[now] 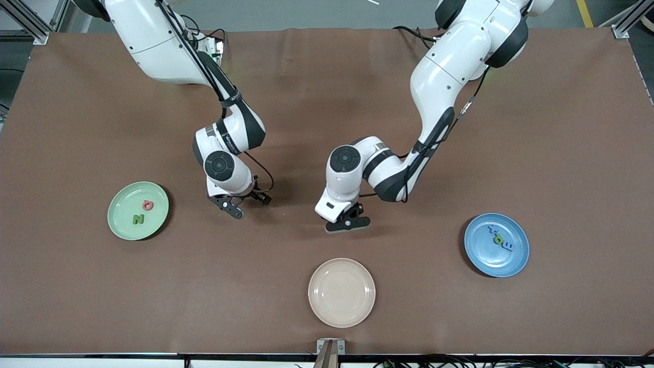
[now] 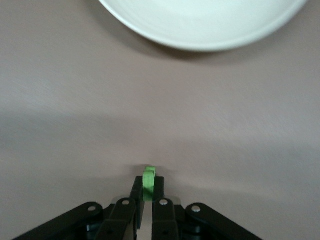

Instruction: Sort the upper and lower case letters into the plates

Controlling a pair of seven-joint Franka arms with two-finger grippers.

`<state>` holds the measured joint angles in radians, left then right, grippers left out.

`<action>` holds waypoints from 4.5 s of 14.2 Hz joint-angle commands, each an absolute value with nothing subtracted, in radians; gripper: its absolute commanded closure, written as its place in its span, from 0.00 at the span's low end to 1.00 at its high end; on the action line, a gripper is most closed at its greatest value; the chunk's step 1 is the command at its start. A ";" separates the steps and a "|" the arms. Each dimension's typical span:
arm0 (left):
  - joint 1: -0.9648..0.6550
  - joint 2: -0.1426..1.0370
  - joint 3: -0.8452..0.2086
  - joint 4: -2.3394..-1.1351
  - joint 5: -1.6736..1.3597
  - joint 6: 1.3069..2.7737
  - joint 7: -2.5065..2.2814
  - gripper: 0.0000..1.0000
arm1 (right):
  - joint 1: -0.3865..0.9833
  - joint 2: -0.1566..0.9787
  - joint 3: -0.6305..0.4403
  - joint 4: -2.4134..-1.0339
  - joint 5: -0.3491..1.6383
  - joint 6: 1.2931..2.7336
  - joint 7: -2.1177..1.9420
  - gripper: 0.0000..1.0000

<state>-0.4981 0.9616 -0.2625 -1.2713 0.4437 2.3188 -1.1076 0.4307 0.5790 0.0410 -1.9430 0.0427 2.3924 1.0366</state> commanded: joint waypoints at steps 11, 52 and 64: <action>0.058 0.621 -0.350 -1.592 0.448 2.148 -0.629 1.00 | 0.426 0.564 0.044 -1.945 0.058 2.387 1.043 0.12; 0.399 0.172 -0.454 -1.433 0.143 1.560 -0.117 0.00 | 0.054 0.393 0.038 -1.782 0.035 1.985 0.262 0.87; 0.394 0.157 -0.474 -1.433 0.141 1.549 -0.118 0.00 | -0.261 0.537 0.038 -1.893 0.000 2.250 -0.247 0.86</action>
<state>0.3887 0.1926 -0.4615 -1.4167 0.1606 1.5681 -0.1194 -0.2388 0.5342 0.0161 -1.8590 0.0176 2.2178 -0.2413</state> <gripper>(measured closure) 0.000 0.670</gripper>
